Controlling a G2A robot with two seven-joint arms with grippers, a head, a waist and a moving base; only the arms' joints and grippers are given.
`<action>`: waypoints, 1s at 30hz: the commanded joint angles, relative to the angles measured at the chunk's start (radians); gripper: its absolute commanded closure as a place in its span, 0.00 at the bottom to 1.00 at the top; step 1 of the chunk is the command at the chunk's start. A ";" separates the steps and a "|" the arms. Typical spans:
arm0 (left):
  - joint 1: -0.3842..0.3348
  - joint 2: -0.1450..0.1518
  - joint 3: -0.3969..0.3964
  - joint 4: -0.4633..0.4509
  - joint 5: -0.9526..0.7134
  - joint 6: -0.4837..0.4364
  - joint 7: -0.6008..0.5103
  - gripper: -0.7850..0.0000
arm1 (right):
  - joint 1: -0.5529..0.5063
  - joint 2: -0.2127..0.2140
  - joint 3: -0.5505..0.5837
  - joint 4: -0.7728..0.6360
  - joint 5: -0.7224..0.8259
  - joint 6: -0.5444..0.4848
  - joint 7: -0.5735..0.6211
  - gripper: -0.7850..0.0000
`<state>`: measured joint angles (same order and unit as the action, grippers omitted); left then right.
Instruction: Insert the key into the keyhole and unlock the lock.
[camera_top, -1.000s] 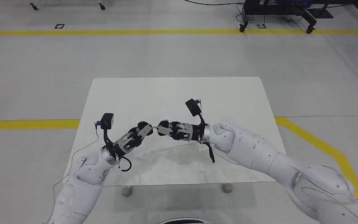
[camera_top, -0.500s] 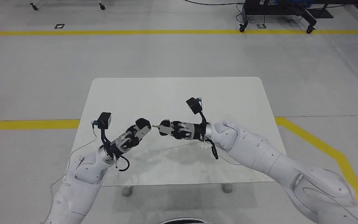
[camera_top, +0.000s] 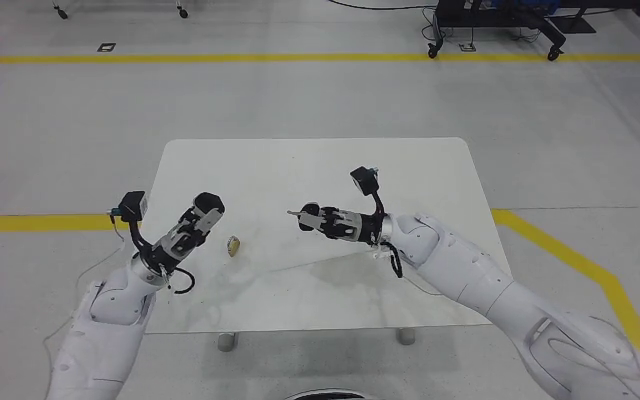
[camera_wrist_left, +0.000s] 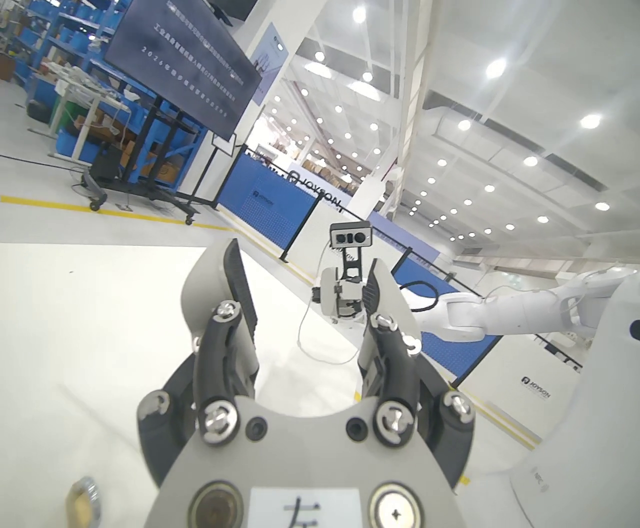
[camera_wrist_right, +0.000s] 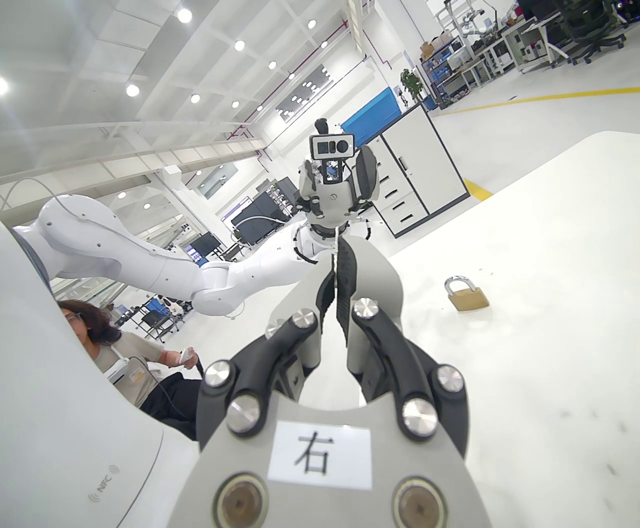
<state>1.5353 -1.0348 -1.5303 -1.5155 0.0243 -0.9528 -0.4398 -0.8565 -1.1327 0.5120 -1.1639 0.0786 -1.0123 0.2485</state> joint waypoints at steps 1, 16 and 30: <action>0.001 0.001 0.000 -0.002 -0.007 0.018 -0.007 0.00 | 0.000 0.000 0.000 0.000 0.000 0.000 0.000 1.00; 0.173 -0.011 -0.127 -0.228 0.916 0.083 0.290 0.00 | 0.000 0.000 0.000 0.000 0.000 0.000 0.000 1.00; 0.080 -0.029 0.045 -0.096 1.320 0.376 0.233 0.00 | 0.000 0.000 0.000 0.000 0.000 0.000 0.000 1.00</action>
<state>1.6211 -1.0624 -1.4906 -1.6163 1.3583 -0.5809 -0.2025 -0.8565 -1.1327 0.5122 -1.1639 0.0787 -1.0123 0.2486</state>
